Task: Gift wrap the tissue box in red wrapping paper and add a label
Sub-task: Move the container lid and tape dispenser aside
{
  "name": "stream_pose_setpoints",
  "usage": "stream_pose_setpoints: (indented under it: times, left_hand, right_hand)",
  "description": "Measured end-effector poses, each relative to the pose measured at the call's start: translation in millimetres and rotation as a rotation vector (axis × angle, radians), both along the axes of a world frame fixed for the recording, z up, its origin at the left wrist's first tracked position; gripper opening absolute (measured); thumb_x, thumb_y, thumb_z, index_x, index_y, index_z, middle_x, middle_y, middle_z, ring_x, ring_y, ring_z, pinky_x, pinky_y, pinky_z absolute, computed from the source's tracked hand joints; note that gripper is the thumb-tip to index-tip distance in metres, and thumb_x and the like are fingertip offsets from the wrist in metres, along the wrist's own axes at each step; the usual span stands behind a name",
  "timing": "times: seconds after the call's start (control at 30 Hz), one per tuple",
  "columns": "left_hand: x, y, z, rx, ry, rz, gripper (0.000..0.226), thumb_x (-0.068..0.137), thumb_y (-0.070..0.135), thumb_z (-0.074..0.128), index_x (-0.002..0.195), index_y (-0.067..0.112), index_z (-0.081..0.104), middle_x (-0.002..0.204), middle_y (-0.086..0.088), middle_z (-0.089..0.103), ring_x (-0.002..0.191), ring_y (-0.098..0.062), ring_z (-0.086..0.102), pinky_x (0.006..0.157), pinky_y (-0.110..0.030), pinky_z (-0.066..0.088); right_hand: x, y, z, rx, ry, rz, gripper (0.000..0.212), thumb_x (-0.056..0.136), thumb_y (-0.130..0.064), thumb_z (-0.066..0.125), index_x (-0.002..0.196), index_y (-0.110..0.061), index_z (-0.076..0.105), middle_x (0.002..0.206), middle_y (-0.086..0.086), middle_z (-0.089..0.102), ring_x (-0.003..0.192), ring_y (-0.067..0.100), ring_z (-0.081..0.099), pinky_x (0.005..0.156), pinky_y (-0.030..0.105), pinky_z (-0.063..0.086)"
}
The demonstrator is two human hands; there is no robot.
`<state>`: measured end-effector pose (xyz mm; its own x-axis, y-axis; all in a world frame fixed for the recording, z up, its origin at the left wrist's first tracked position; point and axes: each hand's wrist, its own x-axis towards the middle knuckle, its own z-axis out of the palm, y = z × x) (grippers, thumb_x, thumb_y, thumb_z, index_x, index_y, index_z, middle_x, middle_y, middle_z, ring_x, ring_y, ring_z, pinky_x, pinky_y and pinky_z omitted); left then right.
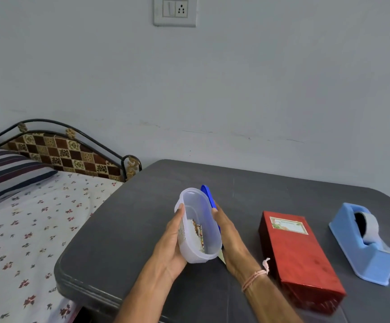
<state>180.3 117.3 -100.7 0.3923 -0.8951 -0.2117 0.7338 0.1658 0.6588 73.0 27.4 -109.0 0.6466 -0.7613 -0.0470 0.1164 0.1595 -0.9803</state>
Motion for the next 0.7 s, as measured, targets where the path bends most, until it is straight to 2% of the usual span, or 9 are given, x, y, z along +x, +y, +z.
stream_pose_setpoints:
  times: [0.07,0.13,0.2,0.27,0.33,0.4,0.5,0.6,0.7]
  left_hand:
    - [-6.2,2.0,1.2,-0.016,0.006,-0.025,0.052,0.1,0.047,0.058,0.137,0.011,0.064,0.137,-0.021,0.064,0.117,-0.034,0.066,0.089,-0.049,0.06]
    - [-6.6,0.6,-3.1,-0.015,-0.01,0.022,0.06,0.094,0.05,0.069,0.141,0.013,0.059,0.139,-0.021,0.063,0.121,-0.033,0.065,0.095,-0.052,0.058]
    - [-6.1,-4.1,-9.2,-0.014,-0.056,0.085,0.079,0.081,0.055,0.081,0.146,0.019,0.053,0.139,-0.021,0.063,0.126,-0.038,0.062,0.101,-0.059,0.053]
    - [-11.6,-6.0,-7.8,-0.007,-0.125,0.116,0.079,0.079,0.059,0.079,0.145,0.023,0.054,0.135,-0.021,0.065,0.123,-0.043,0.064,0.104,-0.067,0.047]
    - [-15.2,-8.2,-8.0,0.011,-0.164,0.14,0.074,0.08,0.06,0.078,0.142,0.026,0.055,0.129,-0.021,0.069,0.116,-0.044,0.067,0.099,-0.071,0.048]
    - [-16.9,-9.3,-9.0,0.032,-0.19,0.171,0.067,0.082,0.056,0.078,0.138,0.026,0.057,0.122,-0.019,0.072,0.109,-0.044,0.071,0.093,-0.071,0.052]
    - [-21.3,-11.3,-9.2,0.046,-0.214,0.209,0.058,0.086,0.051,0.072,0.134,0.022,0.059,0.116,-0.018,0.074,0.103,-0.043,0.073,0.086,-0.064,0.058]
    - [-27.5,-8.9,-8.6,0.061,-0.22,0.204,0.057,0.087,0.052,0.073,0.134,0.023,0.06,0.118,-0.019,0.074,0.105,-0.043,0.072,0.091,-0.068,0.055]
    - [-26.1,-1.5,-9.1,0.05,-0.237,0.065,0.063,0.09,0.058,0.069,0.139,0.02,0.06,0.128,-0.021,0.069,0.116,-0.044,0.067,0.1,-0.069,0.049]
  right_hand:
    - [-8.7,2.2,3.1,-0.057,-0.015,0.006,0.034,0.108,-0.033,0.048,0.139,-0.038,0.06,0.13,-0.004,0.071,0.121,0.018,0.067,0.111,0.046,0.048]
    - [-15.2,7.1,7.8,-0.087,-0.028,0.011,0.041,0.105,-0.022,0.053,0.143,-0.036,0.057,0.132,-0.013,0.069,0.123,0.01,0.065,0.114,0.041,0.046]
    - [-17.5,14.1,6.4,-0.148,-0.009,0.02,0.042,0.098,-0.03,0.064,0.138,-0.043,0.061,0.138,-0.016,0.065,0.129,0.006,0.06,0.116,0.039,0.044]
    - [-18.6,22.7,4.7,-0.235,0.013,0.023,0.049,0.086,-0.051,0.07,0.134,-0.05,0.062,0.147,-0.017,0.055,0.14,0.005,0.048,0.118,0.039,0.041]
    - [-19.1,25.8,3.1,-0.241,-0.005,0.009,0.053,0.082,-0.058,0.071,0.133,-0.052,0.062,0.149,-0.012,0.053,0.138,0.007,0.05,0.115,0.038,0.046]
    - [-20.8,28.7,2.8,-0.243,-0.018,-0.004,0.05,0.084,-0.057,0.071,0.133,-0.051,0.063,0.143,-0.009,0.059,0.128,0.009,0.061,0.108,0.037,0.052]
    - [-22.5,32.8,1.6,-0.263,-0.009,-0.03,0.046,0.082,-0.059,0.07,0.127,-0.055,0.065,0.139,-0.01,0.062,0.125,0.008,0.062,0.107,0.036,0.052]
    - [-24.6,37.6,2.8,-0.297,0.067,-0.066,0.034,0.091,-0.049,0.071,0.122,-0.058,0.063,0.139,-0.013,0.056,0.128,0.004,0.057,0.108,0.032,0.05]
    - [-31.5,41.0,12.8,-0.267,0.1,-0.081,0.048,0.091,-0.044,0.074,0.133,-0.056,0.055,0.134,-0.019,0.05,0.122,0.001,0.056,0.102,0.027,0.051]
